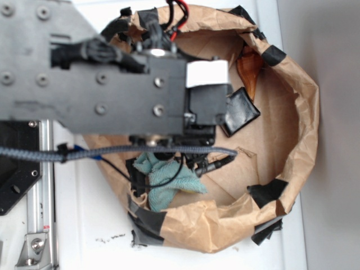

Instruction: Grab the black box.

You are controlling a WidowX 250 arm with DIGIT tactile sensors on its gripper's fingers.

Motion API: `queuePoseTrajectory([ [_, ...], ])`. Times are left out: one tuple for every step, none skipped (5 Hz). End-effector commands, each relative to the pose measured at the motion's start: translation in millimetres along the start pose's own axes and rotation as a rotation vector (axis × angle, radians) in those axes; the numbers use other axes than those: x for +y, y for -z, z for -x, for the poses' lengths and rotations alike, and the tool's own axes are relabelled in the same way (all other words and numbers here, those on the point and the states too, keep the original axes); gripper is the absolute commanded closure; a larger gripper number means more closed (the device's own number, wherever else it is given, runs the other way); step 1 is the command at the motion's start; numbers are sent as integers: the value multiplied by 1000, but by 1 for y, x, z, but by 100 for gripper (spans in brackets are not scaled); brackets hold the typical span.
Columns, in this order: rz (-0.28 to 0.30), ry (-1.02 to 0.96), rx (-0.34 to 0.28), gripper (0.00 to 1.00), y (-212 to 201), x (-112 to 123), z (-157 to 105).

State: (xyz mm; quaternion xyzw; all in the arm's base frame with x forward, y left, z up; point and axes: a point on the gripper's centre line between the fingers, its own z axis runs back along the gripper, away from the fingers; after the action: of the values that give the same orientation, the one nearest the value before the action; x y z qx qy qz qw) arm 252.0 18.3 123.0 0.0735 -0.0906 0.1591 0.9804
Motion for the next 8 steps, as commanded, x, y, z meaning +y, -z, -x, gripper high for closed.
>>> queuePoseTrajectory([
  [53,-84,75,0,41,15,-32],
  [65,-151,103,0,66,9,-48],
  [89,-269,70,0,79,1,-57],
  [155,-267,44,0,77,-11,-61],
  [128,-265,18,0,82,-26,-64],
  [82,-244,28,0,98,-33,-67],
  [26,-208,82,0,122,-39,-64],
  [55,-148,98,100,116,-41,-49],
])
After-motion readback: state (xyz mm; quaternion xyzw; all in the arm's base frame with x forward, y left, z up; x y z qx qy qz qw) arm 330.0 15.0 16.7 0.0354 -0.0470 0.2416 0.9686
